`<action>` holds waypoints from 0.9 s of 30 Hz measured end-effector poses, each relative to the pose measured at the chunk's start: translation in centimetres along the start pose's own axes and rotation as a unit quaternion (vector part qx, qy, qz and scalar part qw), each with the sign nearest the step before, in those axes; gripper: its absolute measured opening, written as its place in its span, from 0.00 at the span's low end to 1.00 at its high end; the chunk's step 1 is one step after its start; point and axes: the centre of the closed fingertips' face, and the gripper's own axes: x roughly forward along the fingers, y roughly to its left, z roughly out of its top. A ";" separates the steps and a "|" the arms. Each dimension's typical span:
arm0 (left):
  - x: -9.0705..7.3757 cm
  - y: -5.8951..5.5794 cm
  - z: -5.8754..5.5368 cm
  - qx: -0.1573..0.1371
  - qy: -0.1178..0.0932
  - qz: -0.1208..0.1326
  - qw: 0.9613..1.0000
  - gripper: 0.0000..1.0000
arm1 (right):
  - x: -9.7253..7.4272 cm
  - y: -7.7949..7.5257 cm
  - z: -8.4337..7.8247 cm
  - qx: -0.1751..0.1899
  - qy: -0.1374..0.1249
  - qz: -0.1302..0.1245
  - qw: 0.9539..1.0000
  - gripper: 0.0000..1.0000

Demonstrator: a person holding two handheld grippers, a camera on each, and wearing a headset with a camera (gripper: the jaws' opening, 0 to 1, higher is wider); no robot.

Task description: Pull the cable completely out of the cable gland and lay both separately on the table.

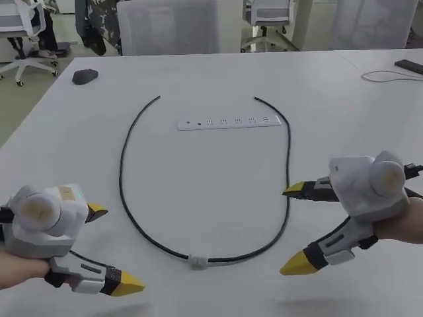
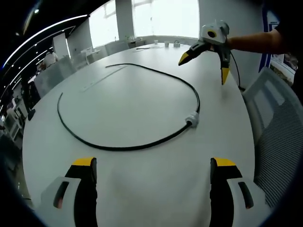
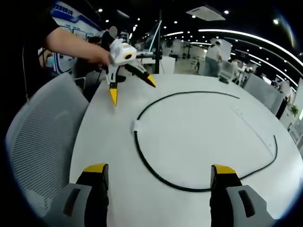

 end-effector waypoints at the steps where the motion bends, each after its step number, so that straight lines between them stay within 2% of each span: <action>1: 0.1 -0.2 0.2 0.003 -0.002 -0.002 1.000 1.00 | 0.5 0.2 0.3 -0.001 0.000 0.003 1.000 0.82; 2: 0.2 -0.3 0.3 0.004 -0.003 -0.002 1.000 1.00 | 0.9 0.3 0.6 -0.002 -0.002 0.002 1.000 0.78; 3: 0.3 -0.6 0.5 0.004 -0.007 -0.005 1.000 1.00 | 1.6 0.4 1.6 -0.008 -0.024 0.000 1.000 0.76; 5: 0.6 -1.3 0.7 0.010 -0.012 -0.010 1.000 1.00 | 2.6 1.2 2.3 0.001 -0.038 0.010 0.999 0.75; 7: 0.7 -1.8 0.9 0.016 -0.016 -0.015 1.000 1.00 | 3.7 1.8 2.6 -0.004 -0.037 0.016 0.999 0.72; 10: 0.8 -1.9 1.0 0.010 -0.019 -0.022 1.000 1.00 | 5.2 3.0 2.6 -0.013 -0.030 0.039 0.999 0.60; 12: 0.8 -2.1 1.1 0.004 -0.025 -0.028 0.999 1.00 | 6.1 3.3 2.7 -0.013 -0.032 0.038 0.999 0.53; 17: 1.0 -2.9 0.8 0.004 -0.021 -0.040 0.999 1.00 | 8.0 4.2 2.9 0.000 -0.032 0.043 0.999 0.40; 19: 1.2 -3.1 1.0 -0.002 -0.025 -0.043 0.999 1.00 | 8.7 4.5 3.3 0.005 -0.045 0.044 0.998 0.38; 22: 1.2 -3.3 1.6 -0.009 -0.041 -0.043 0.998 1.00 | 9.6 5.2 3.2 -0.001 -0.038 0.052 0.998 0.33; 23: 1.3 -3.9 1.8 -0.017 -0.047 -0.058 0.997 1.00 | 9.8 5.2 3.2 -0.001 -0.036 0.048 0.998 0.30; 27: 1.7 -4.1 1.5 -0.008 -0.040 -0.056 0.998 1.00 | 10.4 5.3 3.4 0.002 -0.040 0.041 0.998 0.25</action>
